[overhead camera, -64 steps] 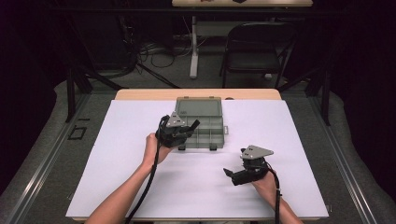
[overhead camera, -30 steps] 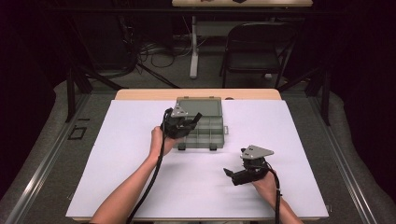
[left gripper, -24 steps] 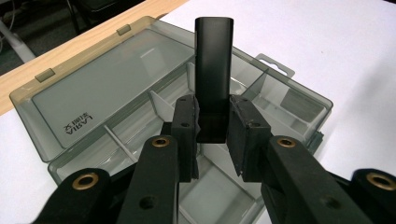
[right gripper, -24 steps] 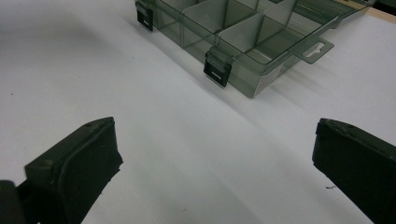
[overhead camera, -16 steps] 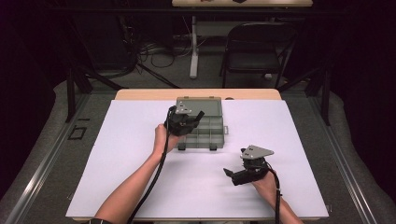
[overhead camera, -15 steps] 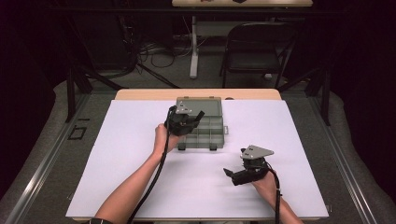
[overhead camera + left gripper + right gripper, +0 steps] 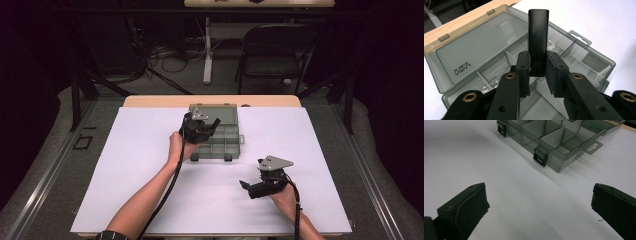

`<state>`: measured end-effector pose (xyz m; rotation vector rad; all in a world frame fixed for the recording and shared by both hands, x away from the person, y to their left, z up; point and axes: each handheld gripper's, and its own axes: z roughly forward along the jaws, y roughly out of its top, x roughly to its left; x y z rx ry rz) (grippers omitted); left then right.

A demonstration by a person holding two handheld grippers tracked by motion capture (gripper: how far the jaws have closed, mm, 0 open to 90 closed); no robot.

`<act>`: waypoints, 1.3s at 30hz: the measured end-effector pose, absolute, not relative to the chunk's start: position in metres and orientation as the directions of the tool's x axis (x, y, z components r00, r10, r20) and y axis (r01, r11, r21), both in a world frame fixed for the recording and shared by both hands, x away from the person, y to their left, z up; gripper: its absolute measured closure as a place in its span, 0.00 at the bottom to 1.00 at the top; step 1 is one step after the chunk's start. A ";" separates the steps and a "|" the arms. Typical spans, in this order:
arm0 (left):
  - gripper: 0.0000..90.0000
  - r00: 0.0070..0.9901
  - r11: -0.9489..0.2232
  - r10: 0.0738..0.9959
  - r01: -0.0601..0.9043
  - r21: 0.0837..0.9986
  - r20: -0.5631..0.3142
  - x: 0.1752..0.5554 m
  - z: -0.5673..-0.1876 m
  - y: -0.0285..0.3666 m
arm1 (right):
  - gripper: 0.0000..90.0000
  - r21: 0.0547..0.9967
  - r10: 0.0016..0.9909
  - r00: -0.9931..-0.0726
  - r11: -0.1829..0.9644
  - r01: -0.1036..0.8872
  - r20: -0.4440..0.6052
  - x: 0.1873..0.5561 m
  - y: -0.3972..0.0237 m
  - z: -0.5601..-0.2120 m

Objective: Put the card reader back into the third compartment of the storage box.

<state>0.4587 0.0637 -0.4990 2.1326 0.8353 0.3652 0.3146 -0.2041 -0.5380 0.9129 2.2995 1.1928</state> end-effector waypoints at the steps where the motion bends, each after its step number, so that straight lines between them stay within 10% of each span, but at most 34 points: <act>1: 0.81 0.739 -0.461 0.673 0.445 0.768 -0.025 0.459 -0.499 0.063 | 0.00 0.827 0.702 -0.711 0.426 0.367 -0.046 0.315 -0.204 -0.538; 39: 0.81 0.687 -0.460 0.726 0.525 0.716 -0.038 0.476 -0.511 0.042 | 0.00 0.826 0.702 -0.711 0.424 0.370 -0.042 0.314 -0.204 -0.538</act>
